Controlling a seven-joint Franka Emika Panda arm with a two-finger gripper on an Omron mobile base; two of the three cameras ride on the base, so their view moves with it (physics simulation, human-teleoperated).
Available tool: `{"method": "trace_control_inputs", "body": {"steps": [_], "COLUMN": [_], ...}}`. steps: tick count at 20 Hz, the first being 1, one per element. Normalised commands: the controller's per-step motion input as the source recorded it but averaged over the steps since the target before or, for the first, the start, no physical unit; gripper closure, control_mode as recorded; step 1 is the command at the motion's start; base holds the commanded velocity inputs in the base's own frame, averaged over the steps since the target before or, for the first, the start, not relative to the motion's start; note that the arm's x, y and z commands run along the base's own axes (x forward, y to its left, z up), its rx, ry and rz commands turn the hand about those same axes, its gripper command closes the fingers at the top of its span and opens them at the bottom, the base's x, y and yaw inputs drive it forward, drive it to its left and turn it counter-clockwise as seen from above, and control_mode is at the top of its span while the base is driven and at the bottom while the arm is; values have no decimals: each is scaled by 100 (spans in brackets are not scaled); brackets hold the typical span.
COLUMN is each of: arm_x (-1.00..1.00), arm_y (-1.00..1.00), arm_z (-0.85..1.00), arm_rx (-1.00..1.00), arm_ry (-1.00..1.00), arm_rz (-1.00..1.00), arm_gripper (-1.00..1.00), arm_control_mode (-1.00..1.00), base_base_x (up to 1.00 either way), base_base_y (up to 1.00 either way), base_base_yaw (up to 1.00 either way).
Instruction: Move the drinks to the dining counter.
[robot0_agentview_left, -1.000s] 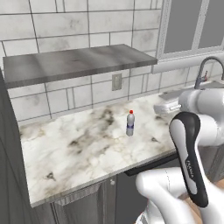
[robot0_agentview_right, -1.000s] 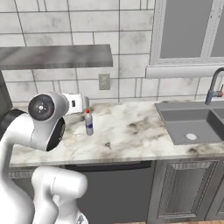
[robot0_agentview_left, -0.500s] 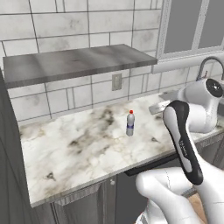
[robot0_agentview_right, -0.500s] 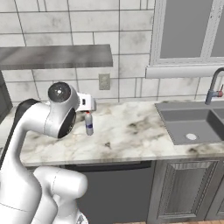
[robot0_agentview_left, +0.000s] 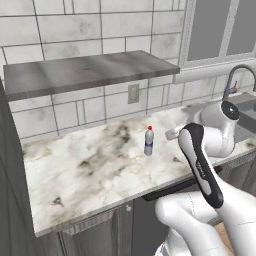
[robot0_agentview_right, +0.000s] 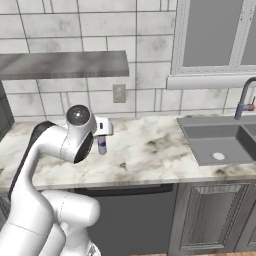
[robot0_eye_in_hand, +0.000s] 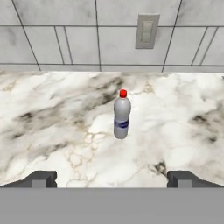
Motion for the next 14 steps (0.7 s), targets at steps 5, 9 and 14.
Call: {"method": "trace_control_inputs", "body": {"steps": [5, 9, 14], "arm_x": [38, 45, 50], "arm_y": [0, 0, 0], "arm_z": [-25, -20, -20], "arm_rx": [0, 0, 0], "arm_ry": [0, 0, 0], "arm_rz": [2, 1, 1], "arm_gripper": [-100, -100, -100], "arm_control_mode": [-100, -100, -100], "base_base_x": [0, 0, 0], "base_base_y": [0, 0, 0], "base_base_yaw": [0, 0, 0]}}
